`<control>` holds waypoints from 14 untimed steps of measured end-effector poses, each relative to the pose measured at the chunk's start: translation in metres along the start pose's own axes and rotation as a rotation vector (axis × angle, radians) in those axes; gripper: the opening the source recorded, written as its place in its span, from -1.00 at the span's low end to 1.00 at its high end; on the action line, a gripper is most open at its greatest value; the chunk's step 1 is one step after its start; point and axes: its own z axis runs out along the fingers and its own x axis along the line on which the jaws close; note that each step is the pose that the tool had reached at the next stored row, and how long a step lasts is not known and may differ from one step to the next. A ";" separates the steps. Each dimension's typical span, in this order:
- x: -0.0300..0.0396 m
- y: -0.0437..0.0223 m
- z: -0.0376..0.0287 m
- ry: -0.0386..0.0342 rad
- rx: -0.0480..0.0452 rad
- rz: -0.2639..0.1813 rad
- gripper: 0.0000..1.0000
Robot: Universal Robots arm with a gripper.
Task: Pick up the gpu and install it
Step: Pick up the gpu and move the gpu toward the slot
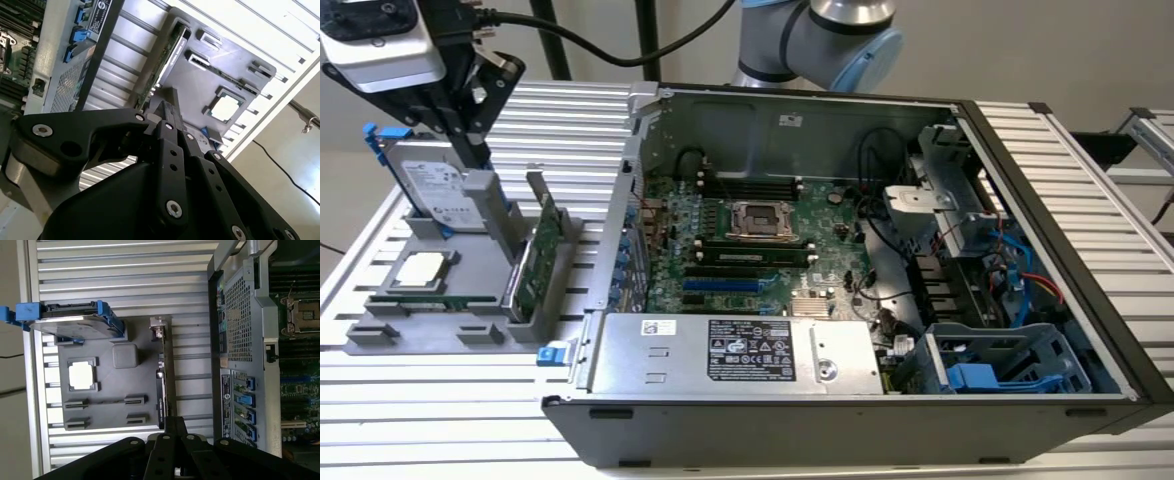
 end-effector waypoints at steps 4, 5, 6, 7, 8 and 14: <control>0.0003 0.0000 0.0000 0.0000 0.0000 0.000 1.00; 0.0004 0.0000 0.0000 0.0000 0.0000 0.000 1.00; 0.0004 0.0000 0.0000 0.0000 0.0000 0.000 1.00; 0.0005 0.0000 0.0000 0.0000 0.0000 0.000 1.00; 0.0006 -0.0001 0.0000 -0.0001 0.0000 0.000 1.00; 0.0028 -0.0002 0.0004 0.0000 0.0000 0.000 1.00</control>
